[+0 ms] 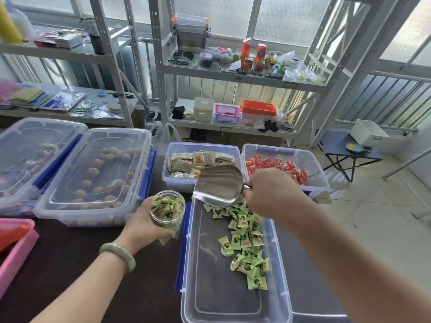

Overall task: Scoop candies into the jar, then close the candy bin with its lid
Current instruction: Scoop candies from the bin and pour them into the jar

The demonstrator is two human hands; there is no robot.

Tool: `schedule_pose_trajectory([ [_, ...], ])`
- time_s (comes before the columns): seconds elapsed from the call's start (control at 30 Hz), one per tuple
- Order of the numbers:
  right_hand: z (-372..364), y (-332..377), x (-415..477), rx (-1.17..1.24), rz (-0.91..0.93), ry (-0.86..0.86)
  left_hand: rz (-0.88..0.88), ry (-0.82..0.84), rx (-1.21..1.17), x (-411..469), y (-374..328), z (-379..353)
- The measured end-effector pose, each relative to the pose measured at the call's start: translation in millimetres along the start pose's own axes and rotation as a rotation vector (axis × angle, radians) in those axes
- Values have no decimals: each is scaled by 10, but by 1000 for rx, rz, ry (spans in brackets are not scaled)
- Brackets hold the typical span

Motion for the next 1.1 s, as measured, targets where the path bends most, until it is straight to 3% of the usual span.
schedule_pose_trajectory([
  [0.17, -549, -436, 20, -87, -218, 206, -78, 63, 76, 26, -81, -37],
  [0.47, -1252, -845, -254, -191, -380, 492, -166, 98, 120, 23, -276, -61],
  [0.9, -1792, -839, -82, -130, -456, 443, -180, 184, 158, 77, -387, -156],
  [1.1, -2004, -815, 74, 33, -515, 366, -152, 205, 205, 100, -377, -169],
])
Point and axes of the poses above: each hand's wrist, its own x-axis towards the middle knuckle, its own z-axis out of the back of the hand, y = z × x, the point moved 7 cm from there along x, towards the middle knuckle, and after that the axes turned 12 degrees about -z, right-handed, at the moved point
